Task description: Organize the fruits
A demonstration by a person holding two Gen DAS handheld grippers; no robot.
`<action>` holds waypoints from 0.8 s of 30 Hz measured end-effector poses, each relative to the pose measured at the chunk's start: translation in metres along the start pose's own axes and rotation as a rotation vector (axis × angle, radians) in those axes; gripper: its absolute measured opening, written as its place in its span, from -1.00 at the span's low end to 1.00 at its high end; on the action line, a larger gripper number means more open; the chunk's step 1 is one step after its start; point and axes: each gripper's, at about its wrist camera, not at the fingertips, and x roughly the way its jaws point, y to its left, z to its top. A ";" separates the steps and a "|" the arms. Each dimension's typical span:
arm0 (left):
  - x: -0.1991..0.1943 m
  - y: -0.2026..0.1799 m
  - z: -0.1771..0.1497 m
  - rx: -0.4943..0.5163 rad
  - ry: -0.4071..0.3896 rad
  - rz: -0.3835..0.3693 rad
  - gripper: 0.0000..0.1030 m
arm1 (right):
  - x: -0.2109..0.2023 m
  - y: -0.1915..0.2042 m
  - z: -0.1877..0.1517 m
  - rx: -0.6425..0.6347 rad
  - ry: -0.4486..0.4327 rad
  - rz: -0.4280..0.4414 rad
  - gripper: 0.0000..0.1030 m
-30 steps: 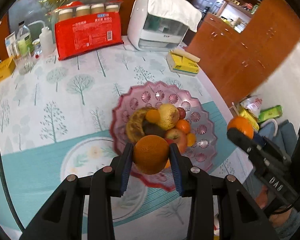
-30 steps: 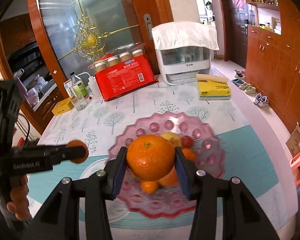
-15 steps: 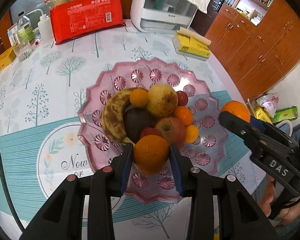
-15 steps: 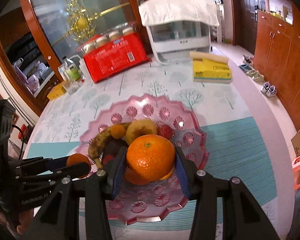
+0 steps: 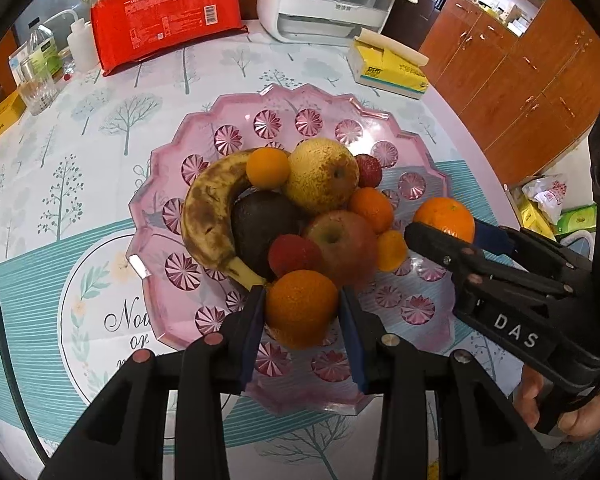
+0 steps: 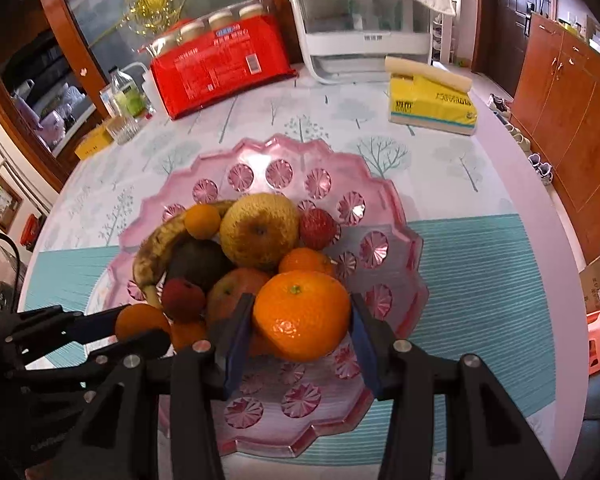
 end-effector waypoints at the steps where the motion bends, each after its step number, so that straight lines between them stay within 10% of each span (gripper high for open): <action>1: 0.001 0.000 0.000 0.001 -0.001 0.007 -0.30 | 0.002 0.001 0.000 -0.003 0.012 -0.003 -0.08; 6: -0.003 0.001 -0.003 0.001 -0.021 0.026 0.21 | 0.006 0.005 -0.001 -0.012 0.033 -0.007 0.02; 15: -0.013 0.007 -0.009 -0.032 -0.053 0.051 0.50 | 0.005 0.002 -0.002 0.016 0.055 -0.020 0.60; 24: -0.029 0.008 -0.020 -0.041 -0.095 0.106 0.82 | -0.004 0.007 -0.009 0.005 0.031 -0.048 0.77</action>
